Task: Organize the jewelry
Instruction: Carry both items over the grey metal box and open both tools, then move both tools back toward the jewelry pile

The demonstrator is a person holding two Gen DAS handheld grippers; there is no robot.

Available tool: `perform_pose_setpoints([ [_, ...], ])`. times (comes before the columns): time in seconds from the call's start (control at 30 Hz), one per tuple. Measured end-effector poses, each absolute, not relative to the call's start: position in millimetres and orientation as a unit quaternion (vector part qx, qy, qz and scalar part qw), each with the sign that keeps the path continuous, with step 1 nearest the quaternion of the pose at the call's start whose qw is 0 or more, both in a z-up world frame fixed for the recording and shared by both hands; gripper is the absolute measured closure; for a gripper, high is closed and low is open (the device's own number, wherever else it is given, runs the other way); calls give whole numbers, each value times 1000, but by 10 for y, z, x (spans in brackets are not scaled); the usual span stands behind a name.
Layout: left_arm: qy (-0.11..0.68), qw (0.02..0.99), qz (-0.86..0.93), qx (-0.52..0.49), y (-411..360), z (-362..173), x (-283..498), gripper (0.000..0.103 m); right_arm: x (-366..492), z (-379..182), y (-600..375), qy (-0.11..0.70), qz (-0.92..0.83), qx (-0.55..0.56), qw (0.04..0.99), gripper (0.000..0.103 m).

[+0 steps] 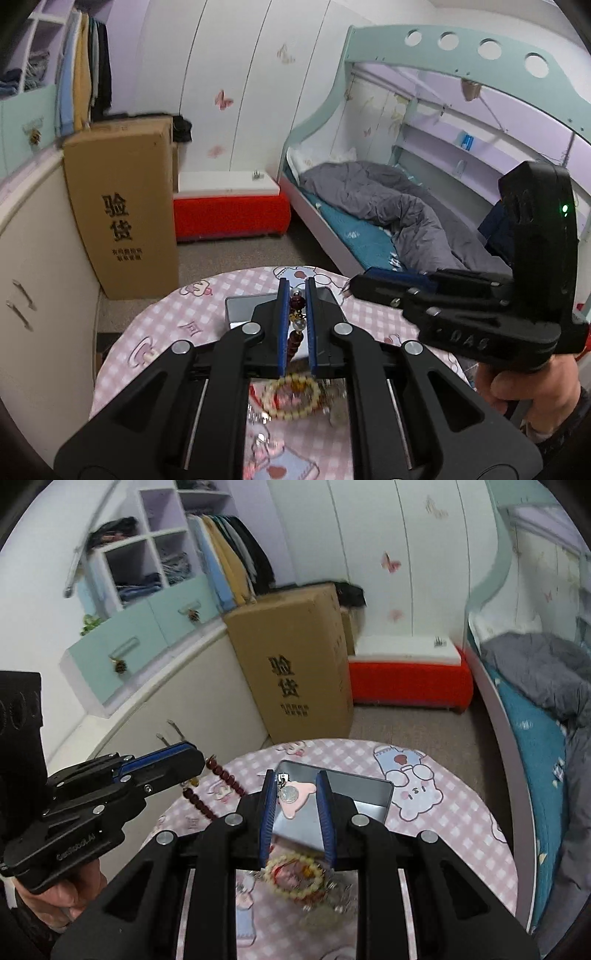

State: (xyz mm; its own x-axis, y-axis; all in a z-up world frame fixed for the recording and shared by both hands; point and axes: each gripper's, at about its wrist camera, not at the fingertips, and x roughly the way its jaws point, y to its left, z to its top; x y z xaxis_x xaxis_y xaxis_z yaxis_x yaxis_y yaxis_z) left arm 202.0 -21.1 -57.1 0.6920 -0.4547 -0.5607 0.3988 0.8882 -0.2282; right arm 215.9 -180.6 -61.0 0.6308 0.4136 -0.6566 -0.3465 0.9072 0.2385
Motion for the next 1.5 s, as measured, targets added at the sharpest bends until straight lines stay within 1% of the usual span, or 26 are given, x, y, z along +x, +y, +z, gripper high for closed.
perform_pose_setpoints([
  [0.07,343,911,-224,-47,-266,-664,2258,94,2325,-714,-1820,393,201,50,896,83],
  [0.17,363,902,-227,-62,-293,-771,2455,94,2500,-889,-1882,420,199,72,883,83],
  [0.23,376,898,-221,-51,-355,-834,2549,94,2593,-992,-1901,434,191,75,877,82],
  [0.3,382,897,-217,-39,-404,-860,2606,81,2653,-1069,-1929,448,182,86,871,81],
  [0.33,386,898,-208,-33,-418,-863,2624,45,2671,-1091,-1968,452,175,96,869,71],
  [0.37,388,901,-192,-27,-416,-853,2621,8,2673,-1086,-1986,452,169,102,870,59],
  [0.4,379,909,-171,-21,-397,-816,2598,6,2652,-1063,-2020,446,158,107,874,22],
  [0.43,364,917,-163,-20,-363,-767,2561,6,2621,-1030,-2066,433,140,108,884,8],
  [0.7,310,946,-86,-28,-36,-426,2230,6,2366,-659,-2272,381,115,132,908,7],
  [0.83,277,959,-55,-28,107,-248,1971,6,2134,-351,-2241,347,117,110,924,7],
  [0.97,262,964,-30,-13,210,-149,1687,6,1870,-101,-2211,310,116,94,939,7],
  [1.13,234,972,-26,-23,286,-17,1348,6,1514,105,-2116,268,111,68,954,7],
  [1.33,181,983,-18,-19,328,158,908,6,1020,380,-2041,195,98,53,975,7],
  [1.5,144,989,-13,-13,353,238,567,6,682,480,-1978,148,87,46,984,7],
])
